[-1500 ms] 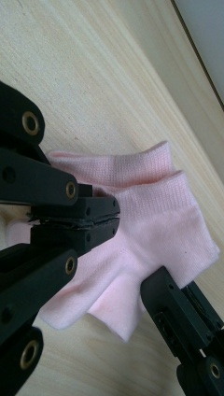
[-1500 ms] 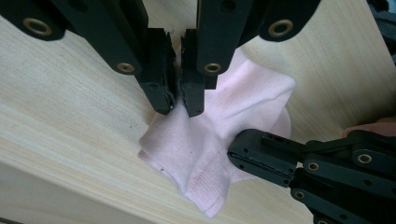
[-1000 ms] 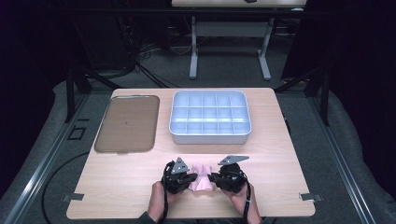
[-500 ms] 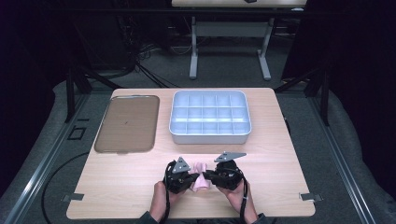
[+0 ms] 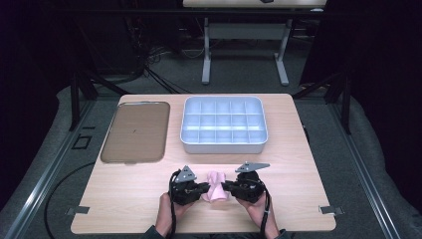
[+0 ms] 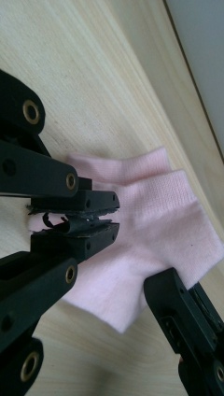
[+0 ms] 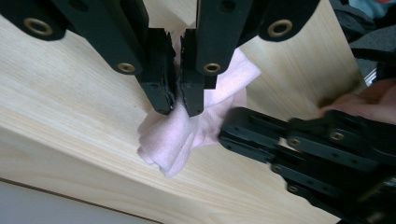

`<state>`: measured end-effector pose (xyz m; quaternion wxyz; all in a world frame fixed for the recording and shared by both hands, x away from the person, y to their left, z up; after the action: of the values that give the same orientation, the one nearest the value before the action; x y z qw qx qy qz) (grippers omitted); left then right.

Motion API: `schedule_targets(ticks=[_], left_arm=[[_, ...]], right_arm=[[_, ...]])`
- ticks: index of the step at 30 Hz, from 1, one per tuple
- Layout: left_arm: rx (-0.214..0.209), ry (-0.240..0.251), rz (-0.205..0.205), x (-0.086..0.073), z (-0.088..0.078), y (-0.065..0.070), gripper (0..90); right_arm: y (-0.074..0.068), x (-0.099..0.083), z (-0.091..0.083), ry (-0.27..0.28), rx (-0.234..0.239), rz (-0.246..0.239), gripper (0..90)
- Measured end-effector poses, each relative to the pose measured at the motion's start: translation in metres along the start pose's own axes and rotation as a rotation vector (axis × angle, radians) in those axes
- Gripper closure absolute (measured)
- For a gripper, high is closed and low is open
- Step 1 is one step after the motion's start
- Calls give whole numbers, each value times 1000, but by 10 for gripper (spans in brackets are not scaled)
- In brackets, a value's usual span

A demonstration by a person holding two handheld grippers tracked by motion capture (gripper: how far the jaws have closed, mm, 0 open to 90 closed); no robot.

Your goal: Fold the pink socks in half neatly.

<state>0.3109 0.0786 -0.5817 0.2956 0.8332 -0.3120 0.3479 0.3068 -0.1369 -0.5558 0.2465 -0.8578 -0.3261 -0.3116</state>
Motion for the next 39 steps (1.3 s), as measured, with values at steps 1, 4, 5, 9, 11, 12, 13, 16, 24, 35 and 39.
schedule_targets(ticks=[1, 4, 5, 9, 11, 12, 13, 16, 24, 35, 39], left_arm=[[5, 5, -4, -1, -1, 1, 826], [16, -4, 5, -3, 2, 2, 824], [16, -8, 8, -3, 4, 2, 823], [20, -33, 20, -4, 12, 2, 829], [29, -50, 26, -4, 16, 3, 844], [28, -53, 29, -4, 17, 2, 850], [30, -54, 32, -5, 18, 2, 856], [26, -53, 25, -5, 19, 1, 860], [17, -60, 29, -6, 20, -1, 866], [-10, -67, 26, -6, 21, -4, 866], [-25, -66, 10, -7, 20, -6, 865]], right_arm=[[1, 0, -1, 4, -7, -8, 851], [1, -1, -2, -1, -13, -3, 850], [1, -1, -2, 0, -12, -5, 850], [0, 0, -1, 4, -1, -8, 850], [-1, 0, 0, 13, 6, -13, 850], [-1, 1, 0, 16, 12, -15, 850], [-2, 2, 1, 20, 21, -15, 850], [-4, 4, 5, 32, 41, -24, 850], [-9, 14, 19, 48, 70, -51, 849], [-11, 21, 36, -34, 60, -62, 846], [-10, 21, 39, -49, 64, -52, 845]])
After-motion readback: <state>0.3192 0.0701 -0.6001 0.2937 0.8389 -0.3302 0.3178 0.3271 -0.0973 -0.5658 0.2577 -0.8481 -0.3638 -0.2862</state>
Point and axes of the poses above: each handheld gripper's, and its own axes: z roughly forward along the jaws, x roughly out of its top, y roughly to its right, the point moved 2 cm from there along z, roughly forward along the jaws, and after that the axes turned 6 degrees about -z, right-handed, at the moved point
